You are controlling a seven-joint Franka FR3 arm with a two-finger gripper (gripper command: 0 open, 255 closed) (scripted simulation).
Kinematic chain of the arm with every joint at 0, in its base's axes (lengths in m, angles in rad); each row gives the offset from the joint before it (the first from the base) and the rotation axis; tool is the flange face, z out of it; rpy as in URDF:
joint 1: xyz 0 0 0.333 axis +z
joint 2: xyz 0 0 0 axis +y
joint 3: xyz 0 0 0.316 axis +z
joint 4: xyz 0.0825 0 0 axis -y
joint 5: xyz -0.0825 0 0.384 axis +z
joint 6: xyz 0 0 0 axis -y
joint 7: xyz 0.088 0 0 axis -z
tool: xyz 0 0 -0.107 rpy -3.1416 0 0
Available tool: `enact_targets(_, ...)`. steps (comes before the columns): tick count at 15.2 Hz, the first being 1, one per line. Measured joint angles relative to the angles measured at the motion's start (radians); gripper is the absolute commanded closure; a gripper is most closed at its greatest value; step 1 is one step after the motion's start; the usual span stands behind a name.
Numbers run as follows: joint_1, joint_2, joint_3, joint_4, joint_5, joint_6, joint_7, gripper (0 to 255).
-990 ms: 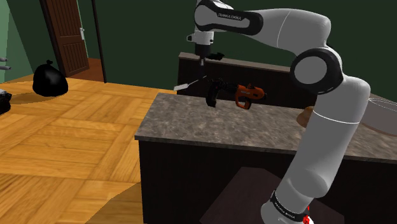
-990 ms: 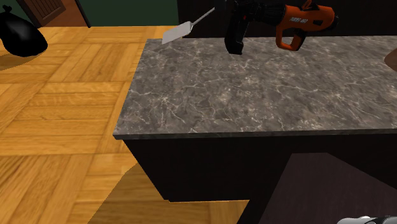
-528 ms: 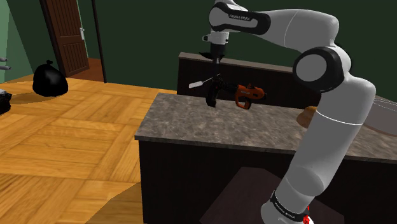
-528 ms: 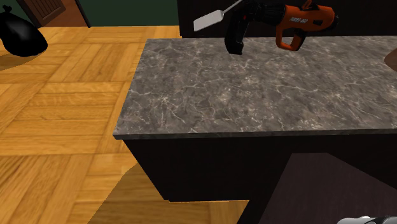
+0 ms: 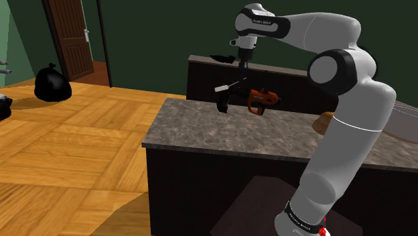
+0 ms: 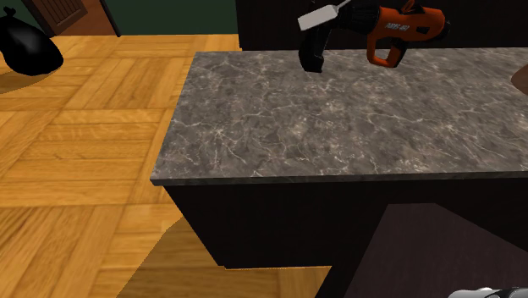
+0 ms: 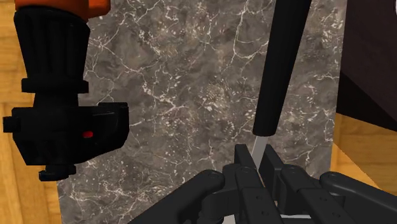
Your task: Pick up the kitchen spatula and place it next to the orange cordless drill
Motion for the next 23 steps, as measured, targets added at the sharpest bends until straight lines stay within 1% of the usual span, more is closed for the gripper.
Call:
enact_targets(2, -0.013, 0.001, -0.011, -0.005, 0.000, 0.008, -0.025, 255)
enact_targets(4, -0.016, -0.005, -0.014, -0.034, -0.001, 0.031, -0.030, 255)
enact_targets(15, -0.014, -0.037, -0.012, -0.226, -0.008, 0.191, -0.018, 255)
enact_targets(23, -0.014, -0.038, -0.012, -0.334, -0.010, 0.298, -0.012, 255)
